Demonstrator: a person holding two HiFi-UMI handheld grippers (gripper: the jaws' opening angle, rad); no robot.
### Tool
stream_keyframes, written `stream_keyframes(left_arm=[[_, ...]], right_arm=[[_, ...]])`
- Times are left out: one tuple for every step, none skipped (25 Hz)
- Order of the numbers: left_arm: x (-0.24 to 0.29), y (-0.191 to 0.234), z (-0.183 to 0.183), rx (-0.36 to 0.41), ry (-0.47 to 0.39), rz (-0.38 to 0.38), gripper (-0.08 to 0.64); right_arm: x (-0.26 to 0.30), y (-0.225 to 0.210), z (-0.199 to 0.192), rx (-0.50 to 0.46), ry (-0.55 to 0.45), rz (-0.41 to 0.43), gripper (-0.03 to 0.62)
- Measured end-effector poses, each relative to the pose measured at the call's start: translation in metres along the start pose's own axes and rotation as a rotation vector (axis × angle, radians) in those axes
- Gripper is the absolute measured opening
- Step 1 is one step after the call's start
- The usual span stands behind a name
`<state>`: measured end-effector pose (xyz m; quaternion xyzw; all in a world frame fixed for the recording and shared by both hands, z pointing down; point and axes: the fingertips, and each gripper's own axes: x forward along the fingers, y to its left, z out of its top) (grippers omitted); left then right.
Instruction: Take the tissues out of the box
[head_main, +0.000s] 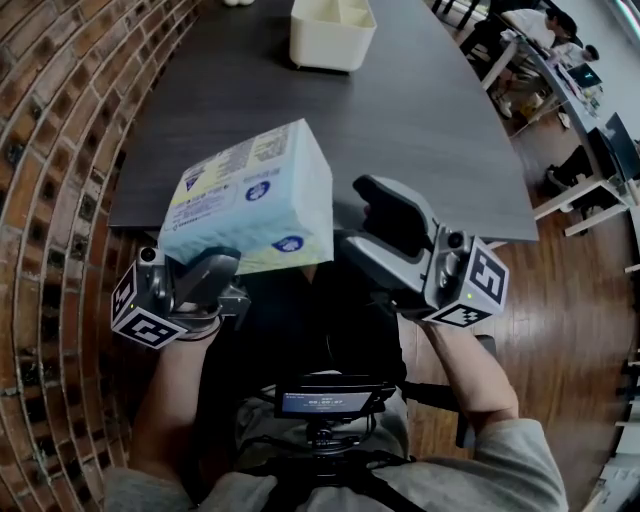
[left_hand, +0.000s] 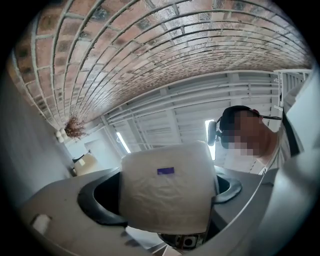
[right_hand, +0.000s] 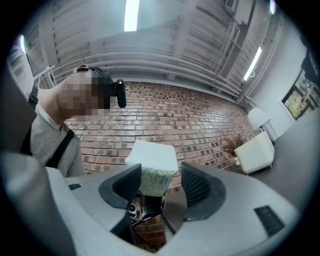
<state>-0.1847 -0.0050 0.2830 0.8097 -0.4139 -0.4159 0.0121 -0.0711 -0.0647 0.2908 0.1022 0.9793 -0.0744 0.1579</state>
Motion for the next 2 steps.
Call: stream_keyframes(left_arm=[[0.0003, 0.0, 0.0009, 0.0, -0.003, -0.003, 0.499], [0.0006, 0.0001, 0.0018, -0.001, -0.007, -0.006, 0.499]], right_arm=[[0.0, -0.0001, 0.0004, -0.003, -0.001, 0.003, 0.265], [-0.0001, -0.0001, 0.0007, -0.007, -0.002, 0.005, 0.265]])
